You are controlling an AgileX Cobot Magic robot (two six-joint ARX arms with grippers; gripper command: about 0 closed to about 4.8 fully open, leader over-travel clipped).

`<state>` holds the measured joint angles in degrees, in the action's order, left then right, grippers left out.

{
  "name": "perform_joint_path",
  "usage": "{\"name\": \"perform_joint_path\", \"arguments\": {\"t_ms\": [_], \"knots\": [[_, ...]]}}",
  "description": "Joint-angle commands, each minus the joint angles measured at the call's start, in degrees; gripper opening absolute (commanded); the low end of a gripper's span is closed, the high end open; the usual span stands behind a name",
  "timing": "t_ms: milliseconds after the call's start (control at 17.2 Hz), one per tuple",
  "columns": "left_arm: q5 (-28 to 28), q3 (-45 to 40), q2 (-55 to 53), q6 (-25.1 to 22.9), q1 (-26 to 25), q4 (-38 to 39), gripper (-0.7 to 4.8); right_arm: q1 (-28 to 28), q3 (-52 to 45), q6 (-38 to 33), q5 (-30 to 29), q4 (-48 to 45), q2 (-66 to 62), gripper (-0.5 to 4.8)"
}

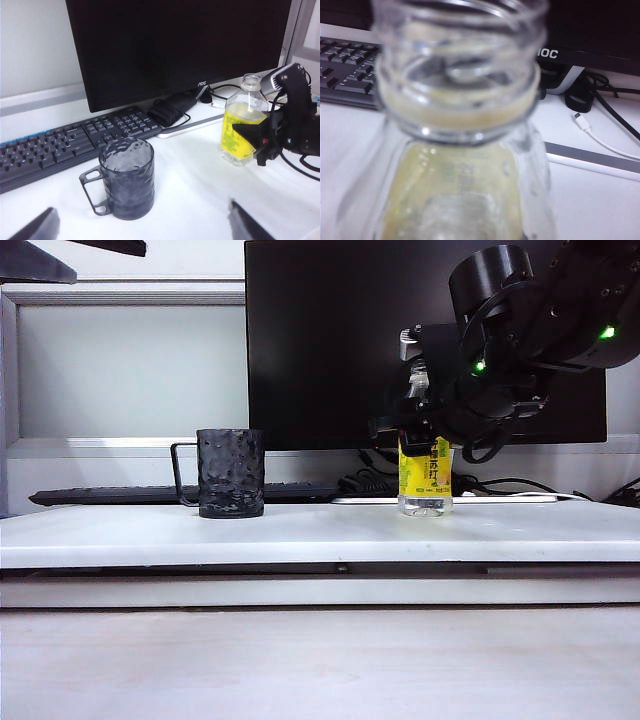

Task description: Carefully pick up the bottle and pour some water from the bottle into the cup.

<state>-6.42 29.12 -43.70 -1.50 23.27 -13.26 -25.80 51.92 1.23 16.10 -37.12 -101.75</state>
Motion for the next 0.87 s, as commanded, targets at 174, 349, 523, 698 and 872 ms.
{"name": "perform_joint_path", "arguments": {"t_ms": [174, 349, 523, 698, 872], "knots": [[-0.24, 0.04, 0.02, 0.0, -0.04, -0.48, 4.79, -0.04, -0.31, -1.25, -0.9, 4.35, -0.59, 1.69], [-0.26, 0.04, 0.02, 0.0, -0.04, -0.5, 4.79, -0.04, -0.31, -1.2, -0.83, 5.05, -0.59, 1.97], [-0.26, 0.04, 0.02, 0.0, -0.04, -0.5, 4.79, -0.04, -0.31, -1.22, -1.97, 6.64, -0.59, 3.55], [-0.44, 0.04, 0.02, 0.0, -0.04, -0.52, 4.79, -0.04, -0.28, -0.74, -2.25, 7.28, -0.59, 4.79], [-0.44, 0.04, 0.02, -0.02, -0.04, -0.5, 4.79, -0.04, -0.28, -0.17, -2.14, 7.1, -0.48, 4.79]]}}
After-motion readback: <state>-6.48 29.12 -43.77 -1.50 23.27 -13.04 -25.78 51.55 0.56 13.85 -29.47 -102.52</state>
